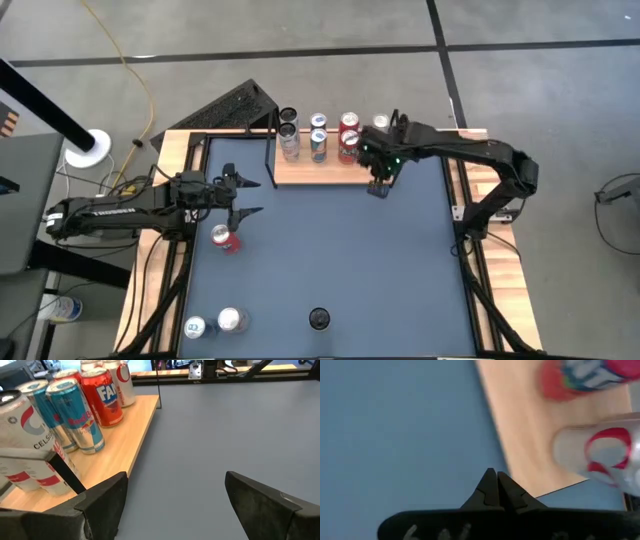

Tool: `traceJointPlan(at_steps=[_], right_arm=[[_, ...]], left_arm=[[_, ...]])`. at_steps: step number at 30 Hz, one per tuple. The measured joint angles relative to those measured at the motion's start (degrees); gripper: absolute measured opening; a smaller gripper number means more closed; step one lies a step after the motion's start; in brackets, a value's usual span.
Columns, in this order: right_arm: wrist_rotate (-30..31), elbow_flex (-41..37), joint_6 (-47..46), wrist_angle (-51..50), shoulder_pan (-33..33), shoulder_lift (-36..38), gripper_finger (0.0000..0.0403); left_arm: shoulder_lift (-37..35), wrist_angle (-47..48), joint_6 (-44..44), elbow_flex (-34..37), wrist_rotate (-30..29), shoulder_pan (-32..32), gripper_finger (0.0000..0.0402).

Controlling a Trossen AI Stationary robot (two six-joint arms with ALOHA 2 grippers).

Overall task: Place canned beverage on shelf
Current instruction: Put the white soda can on the shelf aligned with the other white soda can

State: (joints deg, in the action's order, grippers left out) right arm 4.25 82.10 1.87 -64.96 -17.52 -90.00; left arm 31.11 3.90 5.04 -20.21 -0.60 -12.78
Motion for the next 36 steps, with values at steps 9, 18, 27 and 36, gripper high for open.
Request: traceJointPlan(at_steps=[9,18,27,36], right_arm=[[1.2,0.0,-3.4,0.2,18.3,3.6,0.0000],[18.8,-10.7,-3.3,17.6,35.6,12.0,0.0000],[19.9,-37.4,2.1,51.2,43.6,24.1,0.0000],[19.9,-56.6,6.4,80.6,46.5,27.4,0.0000]], left_arm=[[0.0,4.3,-4.7,-3.3,3.2,0.4,0.0322],[0.4,15.6,-8.1,-14.3,-2.4,10.8,0.0322],[6.3,20.3,-16.3,-19.2,-17.3,25.1,0.0322],[19.9,32.6,-34.9,-33.6,-26.2,37.6,0.0322]])
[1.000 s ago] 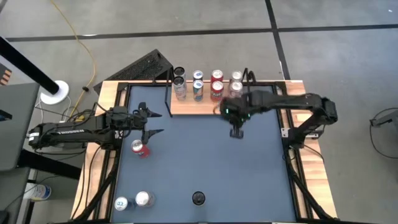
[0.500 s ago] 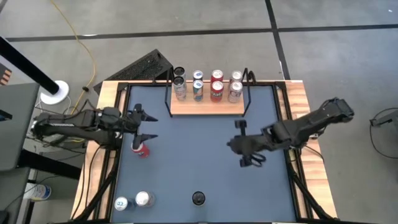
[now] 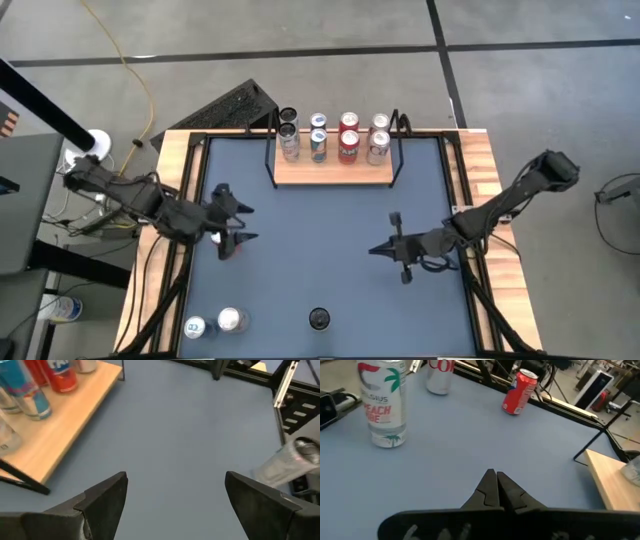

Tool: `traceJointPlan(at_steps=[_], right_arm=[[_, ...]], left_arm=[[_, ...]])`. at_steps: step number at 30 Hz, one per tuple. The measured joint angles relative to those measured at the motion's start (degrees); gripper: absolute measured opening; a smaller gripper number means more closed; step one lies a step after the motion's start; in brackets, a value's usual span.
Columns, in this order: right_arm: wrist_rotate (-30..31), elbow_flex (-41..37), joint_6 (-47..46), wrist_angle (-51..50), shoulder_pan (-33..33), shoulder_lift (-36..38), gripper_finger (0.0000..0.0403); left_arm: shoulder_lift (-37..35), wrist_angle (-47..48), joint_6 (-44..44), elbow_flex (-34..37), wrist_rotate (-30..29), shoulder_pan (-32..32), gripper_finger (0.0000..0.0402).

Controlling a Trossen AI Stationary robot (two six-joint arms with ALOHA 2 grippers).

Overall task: Place canned beverage on shelf
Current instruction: Put the white soda can on the shelf aligned with the other white soda can

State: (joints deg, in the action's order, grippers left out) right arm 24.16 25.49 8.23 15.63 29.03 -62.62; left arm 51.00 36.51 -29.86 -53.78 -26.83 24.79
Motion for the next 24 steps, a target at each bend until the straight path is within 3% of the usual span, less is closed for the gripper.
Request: traceJointPlan(at_steps=[3,7,16,20,24], right_arm=[[0.0,-0.7,1.2,1.3,0.9,-0.3,0.0000],[0.0,-0.7,1.2,3.0,2.1,0.2,0.0000],[0.0,-0.7,0.9,3.4,3.7,-0.5,0.0000],[0.0,-0.6,0.8,3.1,3.6,-0.4,0.0000],[0.0,-0.6,0.4,2.2,3.6,-0.4,0.0000]], left_arm=[[6.2,-0.2,-2.1,-5.1,-2.2,4.8,0.0322],[15.7,-8.0,4.0,-9.0,-5.5,11.2,0.0322],[38.1,-41.3,25.0,-9.5,-12.0,16.3,0.0322],[43.6,-47.0,28.8,-9.5,-8.6,15.1,0.0322],[45.6,-51.7,28.5,-9.5,-1.3,13.6,0.0322]])
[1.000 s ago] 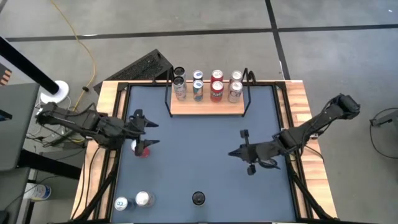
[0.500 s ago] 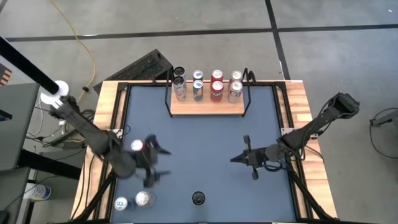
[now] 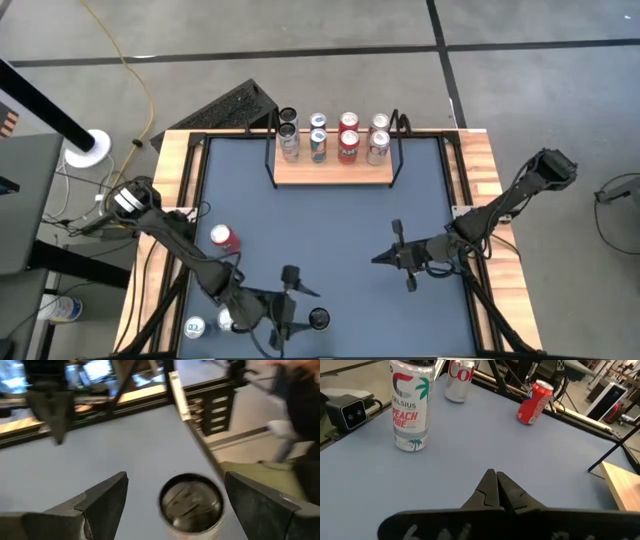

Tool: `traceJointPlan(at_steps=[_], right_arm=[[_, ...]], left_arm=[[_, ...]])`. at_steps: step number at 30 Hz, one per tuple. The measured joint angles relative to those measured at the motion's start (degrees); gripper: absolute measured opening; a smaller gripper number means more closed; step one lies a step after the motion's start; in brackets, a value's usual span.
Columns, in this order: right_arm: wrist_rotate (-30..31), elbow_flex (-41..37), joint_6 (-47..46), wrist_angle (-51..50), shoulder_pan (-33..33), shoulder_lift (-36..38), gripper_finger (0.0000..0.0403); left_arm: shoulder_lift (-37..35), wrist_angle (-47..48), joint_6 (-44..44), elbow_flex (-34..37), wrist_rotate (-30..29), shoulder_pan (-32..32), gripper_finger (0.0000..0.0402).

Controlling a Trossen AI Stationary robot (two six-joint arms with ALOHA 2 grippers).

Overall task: Place canned beverage on shelf
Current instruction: Put the white soda can on the shelf aligned with the other white soda can

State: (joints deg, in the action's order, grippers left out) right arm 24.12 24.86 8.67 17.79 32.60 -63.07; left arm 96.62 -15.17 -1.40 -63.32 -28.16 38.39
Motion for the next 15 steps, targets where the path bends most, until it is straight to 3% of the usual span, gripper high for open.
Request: traceJointPlan(at_steps=[5,15], right_arm=[[0.0,0.0,-0.2,-0.9,0.0,0.0,0.0000],[-0.1,0.0,-1.0,-1.0,0.0,0.0,0.0000]], left_arm=[[0.2,-3.4,-0.3,0.0,8.4,-1.2,0.0322],[5.3,-12.3,-0.4,0.0,11.0,-2.3,0.0323]])
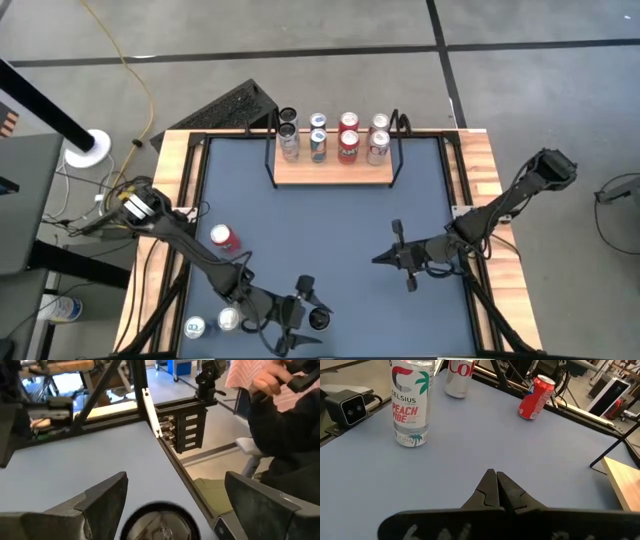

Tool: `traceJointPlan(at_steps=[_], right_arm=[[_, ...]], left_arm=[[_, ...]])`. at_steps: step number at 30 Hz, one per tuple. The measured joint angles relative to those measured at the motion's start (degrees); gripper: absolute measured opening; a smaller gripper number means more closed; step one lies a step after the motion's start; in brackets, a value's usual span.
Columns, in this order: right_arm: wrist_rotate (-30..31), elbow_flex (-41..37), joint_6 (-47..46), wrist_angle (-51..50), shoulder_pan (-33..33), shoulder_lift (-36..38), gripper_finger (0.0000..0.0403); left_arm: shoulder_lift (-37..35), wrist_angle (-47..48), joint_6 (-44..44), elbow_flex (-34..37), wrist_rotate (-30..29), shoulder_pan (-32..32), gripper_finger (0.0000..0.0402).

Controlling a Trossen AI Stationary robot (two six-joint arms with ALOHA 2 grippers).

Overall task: Place canned beverage on shelf
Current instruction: Put the white soda can on the shelf aligned with the other white soda can

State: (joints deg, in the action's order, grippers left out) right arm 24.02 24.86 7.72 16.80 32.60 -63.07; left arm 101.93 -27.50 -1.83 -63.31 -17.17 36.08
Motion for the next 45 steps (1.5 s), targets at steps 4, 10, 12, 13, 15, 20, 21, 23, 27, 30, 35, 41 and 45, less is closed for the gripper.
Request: traceJointPlan(at_steps=[4,10,12,13,15,20,21,23,27,30,35,41,45], right_arm=[[-0.1,0.0,-0.2,-0.1,0.0,0.0,0.0000],[-0.1,0.0,-0.2,-0.8,0.0,0.0,0.0000],[-0.1,0.0,-0.3,-1.0,0.0,0.0,0.0000],[-0.1,0.0,-0.3,-1.0,0.0,0.0,0.0000],[-0.1,0.0,-0.4,-1.1,0.0,0.0,0.0000],[-0.1,0.0,-0.8,-1.2,0.0,0.0,0.0000],[-0.1,0.0,-0.8,-1.2,0.0,0.0,0.0000],[-0.1,0.0,-0.8,-1.3,0.0,0.0,0.0000],[-0.1,0.0,-0.8,-1.4,0.0,0.0,0.0000],[-0.1,0.0,-0.8,-1.4,0.0,0.0,0.0000],[-0.1,0.0,-0.8,-1.4,0.0,0.0,0.0000],[-0.1,0.0,-0.8,-1.4,0.0,0.0,0.0000],[-0.1,0.0,-0.8,-1.4,0.0,0.0,0.0000]], left_arm=[[0.4,-0.7,2.3,-0.8,0.2,-0.7,0.0330],[0.4,3.5,2.4,-3.2,0.0,-0.7,0.0343],[0.4,5.8,0.7,-3.4,0.4,-0.7,0.0346],[0.4,6.6,-0.2,-3.4,0.4,-0.8,0.0347],[0.4,7.5,-0.8,-3.4,0.4,-0.9,0.0347],[0.4,8.9,-1.6,-3.4,0.3,-1.2,0.0348],[0.4,8.9,-1.6,-3.4,0.3,-1.2,0.0348],[0.4,10.0,-1.7,-3.4,0.3,-1.2,0.0348],[0.4,13.1,-3.6,-3.4,0.2,-1.4,0.0348],[0.4,13.3,-4.1,-3.4,0.0,-1.5,0.0348],[0.4,14.2,-5.9,-2.5,0.1,-1.4,0.0348],[0.4,14.1,-6.2,-1.6,0.2,-1.6,0.0348],[0.4,14.1,-6.2,-1.5,0.2,-1.9,0.0348]])
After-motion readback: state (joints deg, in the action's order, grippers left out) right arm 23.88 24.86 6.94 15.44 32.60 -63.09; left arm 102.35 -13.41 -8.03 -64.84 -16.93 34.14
